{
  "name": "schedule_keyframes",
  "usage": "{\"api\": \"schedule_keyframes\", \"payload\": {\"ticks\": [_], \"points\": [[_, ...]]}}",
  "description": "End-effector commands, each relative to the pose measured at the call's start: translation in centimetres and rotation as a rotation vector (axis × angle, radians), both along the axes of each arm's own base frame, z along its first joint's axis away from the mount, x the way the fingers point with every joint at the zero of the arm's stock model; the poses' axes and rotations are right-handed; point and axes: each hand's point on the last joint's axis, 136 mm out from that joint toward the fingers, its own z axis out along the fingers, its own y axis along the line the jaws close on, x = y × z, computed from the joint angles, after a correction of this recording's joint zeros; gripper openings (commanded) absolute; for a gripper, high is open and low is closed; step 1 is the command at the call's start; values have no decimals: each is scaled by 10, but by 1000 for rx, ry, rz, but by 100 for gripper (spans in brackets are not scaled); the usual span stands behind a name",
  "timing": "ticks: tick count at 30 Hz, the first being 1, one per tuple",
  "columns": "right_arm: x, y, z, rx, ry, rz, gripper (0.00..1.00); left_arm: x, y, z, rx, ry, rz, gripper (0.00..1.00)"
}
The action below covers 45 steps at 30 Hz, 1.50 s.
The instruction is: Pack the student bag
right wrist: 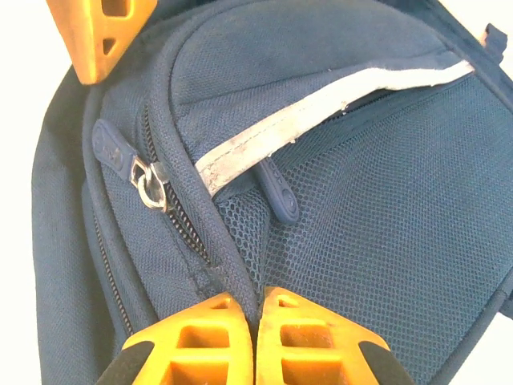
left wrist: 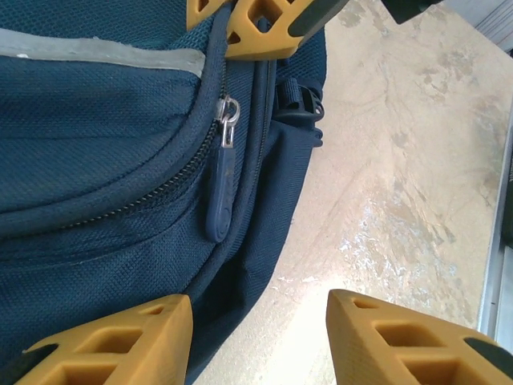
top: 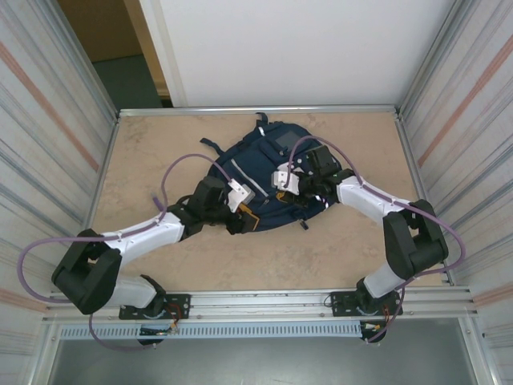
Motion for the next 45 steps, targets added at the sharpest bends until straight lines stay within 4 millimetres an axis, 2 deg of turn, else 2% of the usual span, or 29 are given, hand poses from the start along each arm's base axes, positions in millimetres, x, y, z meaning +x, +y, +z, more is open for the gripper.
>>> {"api": "schedule_keyframes", "payload": {"ticks": [1,5,13,15,19,22,26,29,31,34,38,42,45], "points": [[-3,17,47,167,-20,48,0,17,-7,18,19,-73,9,47],[-4,20,51,191,-4,50,0,25,-19,36,-34,-89,2,46],[-7,29,55,191,26,3,0,44,-26,19,16,-83,85,30],[-11,34,58,196,31,9,0,52,-25,19,43,-84,134,25],[-12,37,57,170,26,2,0,54,-30,26,26,-93,143,17],[4,33,54,157,0,-94,0,55,-30,31,20,-100,131,0],[14,30,62,163,-62,-131,0,56,-13,42,6,-100,161,0],[21,20,51,112,-100,-154,0,60,9,45,26,-123,223,0],[22,17,45,84,-105,-151,0,63,28,41,102,-143,290,0],[20,17,41,52,-116,-112,0,74,66,29,223,-107,469,0],[12,15,35,19,-126,-47,0,89,104,28,193,-74,589,0],[10,7,25,-48,-138,-4,0,99,120,36,186,-204,622,0],[10,6,25,-22,-146,36,0,94,95,34,132,-134,489,0]]}}
